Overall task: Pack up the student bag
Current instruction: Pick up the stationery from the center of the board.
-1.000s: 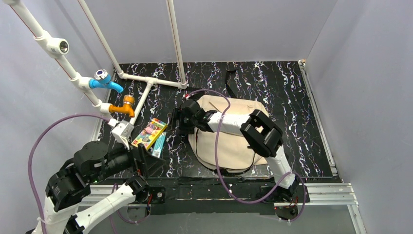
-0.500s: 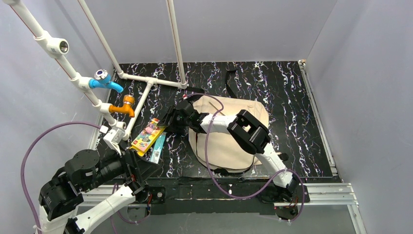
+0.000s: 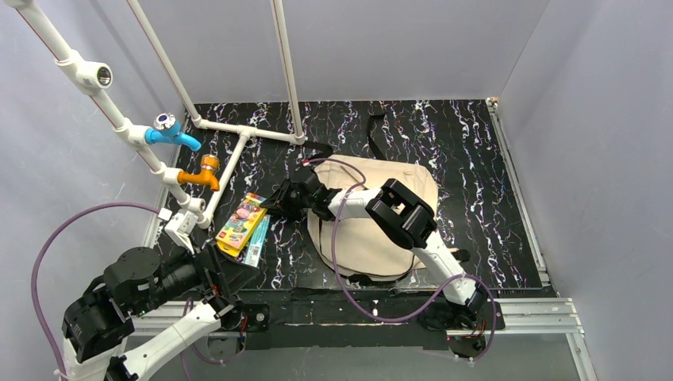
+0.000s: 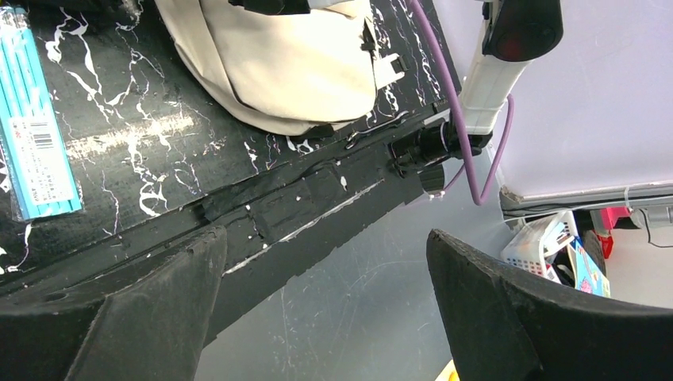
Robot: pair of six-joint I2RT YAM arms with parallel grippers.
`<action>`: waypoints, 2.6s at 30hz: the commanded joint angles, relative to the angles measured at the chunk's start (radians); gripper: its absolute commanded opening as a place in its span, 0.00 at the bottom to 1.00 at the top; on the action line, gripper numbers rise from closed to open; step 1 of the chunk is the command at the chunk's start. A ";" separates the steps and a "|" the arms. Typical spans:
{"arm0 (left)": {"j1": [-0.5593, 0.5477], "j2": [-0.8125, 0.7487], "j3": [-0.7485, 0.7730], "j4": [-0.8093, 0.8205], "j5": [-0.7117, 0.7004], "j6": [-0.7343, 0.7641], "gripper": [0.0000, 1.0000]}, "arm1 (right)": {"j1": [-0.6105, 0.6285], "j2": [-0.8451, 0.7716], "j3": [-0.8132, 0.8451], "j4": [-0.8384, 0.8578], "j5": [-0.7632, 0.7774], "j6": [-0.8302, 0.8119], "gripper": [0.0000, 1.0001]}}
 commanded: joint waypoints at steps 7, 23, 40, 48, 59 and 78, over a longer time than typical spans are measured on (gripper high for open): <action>0.004 0.031 -0.069 0.065 -0.090 -0.124 0.97 | -0.077 -0.240 -0.175 0.241 -0.161 0.110 0.03; 0.003 0.190 -0.305 0.583 -0.211 -0.539 0.97 | -0.436 -0.885 -0.827 0.358 -0.397 0.201 0.02; 0.004 0.421 -0.464 1.179 -0.232 -0.636 0.76 | -0.540 -1.051 -0.933 0.421 -0.437 0.341 0.02; 0.003 0.403 -0.500 1.239 -0.274 -0.598 0.45 | -0.540 -1.089 -0.959 0.428 -0.395 0.396 0.07; 0.003 0.342 -0.537 1.297 -0.274 -0.547 0.02 | -0.539 -1.114 -0.917 0.323 -0.485 0.228 0.53; 0.004 0.255 -0.430 1.049 0.163 -0.475 0.05 | -0.483 -1.121 -0.723 -0.185 -1.024 -0.585 0.98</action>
